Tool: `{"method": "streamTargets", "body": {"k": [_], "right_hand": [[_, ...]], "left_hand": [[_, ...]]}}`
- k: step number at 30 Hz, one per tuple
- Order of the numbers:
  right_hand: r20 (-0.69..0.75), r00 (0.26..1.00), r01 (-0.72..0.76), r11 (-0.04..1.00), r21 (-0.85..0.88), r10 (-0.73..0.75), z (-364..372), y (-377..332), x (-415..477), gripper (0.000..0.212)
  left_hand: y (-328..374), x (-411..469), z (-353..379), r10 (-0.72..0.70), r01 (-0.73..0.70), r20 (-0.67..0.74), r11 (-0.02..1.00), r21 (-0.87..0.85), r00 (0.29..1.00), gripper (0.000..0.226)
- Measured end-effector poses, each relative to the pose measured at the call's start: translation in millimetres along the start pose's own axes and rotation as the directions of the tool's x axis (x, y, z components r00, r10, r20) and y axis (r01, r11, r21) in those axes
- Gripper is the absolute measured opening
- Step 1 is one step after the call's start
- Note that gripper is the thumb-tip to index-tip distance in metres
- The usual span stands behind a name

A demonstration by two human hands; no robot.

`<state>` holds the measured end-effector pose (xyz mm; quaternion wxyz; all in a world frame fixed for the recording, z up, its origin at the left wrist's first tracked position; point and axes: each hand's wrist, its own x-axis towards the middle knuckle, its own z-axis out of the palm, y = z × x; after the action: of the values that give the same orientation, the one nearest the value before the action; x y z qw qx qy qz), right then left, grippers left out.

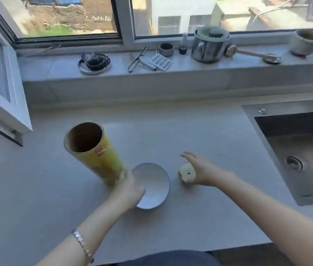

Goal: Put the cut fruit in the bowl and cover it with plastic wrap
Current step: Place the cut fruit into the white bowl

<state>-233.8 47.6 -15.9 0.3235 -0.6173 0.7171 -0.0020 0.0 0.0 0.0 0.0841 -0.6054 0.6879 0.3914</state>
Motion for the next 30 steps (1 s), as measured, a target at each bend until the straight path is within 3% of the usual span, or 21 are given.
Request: {"method": "streamTargets", "body": {"k": [2,4,6,9,12,15,18,22,26,28,30], "right_hand": [[0.063,0.998,-0.011,0.996,-0.087,0.017,7.1,6.6,8.3,0.101],[0.116,0.991,-0.048,0.987,-0.154,0.066,15.6,15.2,15.0,0.11],[0.143,0.987,-0.05,0.982,-0.183,0.077,22.3,20.0,22.7,0.104],[0.095,0.993,-0.061,0.986,-0.155,0.076,25.0,25.2,25.9,0.08],[0.061,0.985,-0.159,0.984,-0.078,0.164,27.1,25.9,14.8,0.073],[-0.107,0.983,-0.143,0.988,0.057,0.149,24.5,2.4,-0.5,0.074],[-0.274,0.962,0.024,0.989,0.143,0.016,19.3,-43.8,-4.1,0.075],[-0.088,0.993,0.087,0.993,0.079,-0.08,40.1,-84.5,16.5,0.065],[0.061,0.998,-0.024,0.998,-0.058,0.028,65.4,-88.7,32.8,0.054],[0.067,0.997,-0.04,0.996,-0.079,0.045,70.1,-87.0,35.0,0.053],[0.072,0.997,-0.021,0.998,-0.061,0.026,70.7,-84.5,33.9,0.063]], "left_hand": [[-13.8,-0.7,9.6,-0.077,0.078,0.019,0.991,-0.104,0.997,0.064],[-30.6,3.5,20.8,-0.09,0.096,0.039,0.974,-0.205,0.995,0.062],[-47.0,16.6,29.7,-0.096,0.108,0.051,0.936,-0.335,0.994,0.065],[-50.4,23.9,30.6,-0.111,0.152,0.109,0.828,-0.539,0.988,0.051],[-48.8,21.8,30.9,-0.119,0.167,0.117,0.733,-0.66,0.986,0.048],[-48.4,20.1,34.0,-0.082,0.146,0.123,0.687,-0.712,0.989,0.047],[-44.8,21.3,37.7,-0.071,0.134,0.118,0.685,-0.716,0.99,0.044],[-48.5,24.9,38.9,-0.047,0.148,0.158,0.669,-0.728,0.986,0.042],[-62.8,24.3,31.4,-0.117,0.226,0.201,0.672,-0.705,0.973,0.044],[-73.5,24.7,21.1,-0.205,0.221,0.105,0.701,-0.678,0.973,0.052],[-83.7,25.6,2.4,-0.271,0.137,-0.091,0.716,-0.685,0.958,0.076]]}}
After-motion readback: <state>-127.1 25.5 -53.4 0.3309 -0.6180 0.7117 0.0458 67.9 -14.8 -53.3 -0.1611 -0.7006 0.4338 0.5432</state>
